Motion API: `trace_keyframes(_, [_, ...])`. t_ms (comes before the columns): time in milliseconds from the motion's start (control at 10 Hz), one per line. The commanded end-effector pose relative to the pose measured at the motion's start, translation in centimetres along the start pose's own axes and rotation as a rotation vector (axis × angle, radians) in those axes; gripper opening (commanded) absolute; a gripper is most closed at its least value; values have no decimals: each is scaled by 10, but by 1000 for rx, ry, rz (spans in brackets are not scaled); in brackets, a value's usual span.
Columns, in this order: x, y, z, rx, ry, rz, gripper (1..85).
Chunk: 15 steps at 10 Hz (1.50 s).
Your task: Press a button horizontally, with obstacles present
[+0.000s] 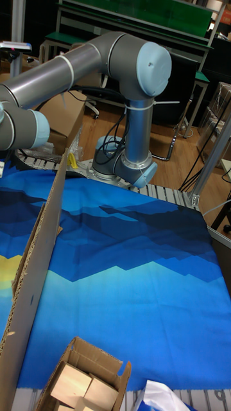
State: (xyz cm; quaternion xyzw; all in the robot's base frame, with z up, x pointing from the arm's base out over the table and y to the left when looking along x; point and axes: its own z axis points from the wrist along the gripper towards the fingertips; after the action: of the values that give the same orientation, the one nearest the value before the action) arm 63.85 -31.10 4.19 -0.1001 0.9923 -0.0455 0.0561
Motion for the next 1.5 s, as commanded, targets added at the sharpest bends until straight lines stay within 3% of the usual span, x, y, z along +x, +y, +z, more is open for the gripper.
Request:
trace_keyframes(0, [-5, 50, -33, -87, 45, 136, 10])
trace_keyframes(200, [-9, 75, -63, -109, 68, 166, 10])
trace_keyframes(400, [-1, 63, -74, -128, 75, 136, 10])
trace_keyframes(900, [23, 56, -104, -98, 85, 146, 10])
trace_keyframes(1100, [25, 50, -102, -85, 85, 136, 10])
trace_keyframes(1200, [21, 45, -93, -87, 77, 126, 10])
trace_keyframes(1300, [11, 45, -78, -113, 51, 115, 10])
trace_keyframes(1400, [1, 51, -79, -140, 12, 102, 10])
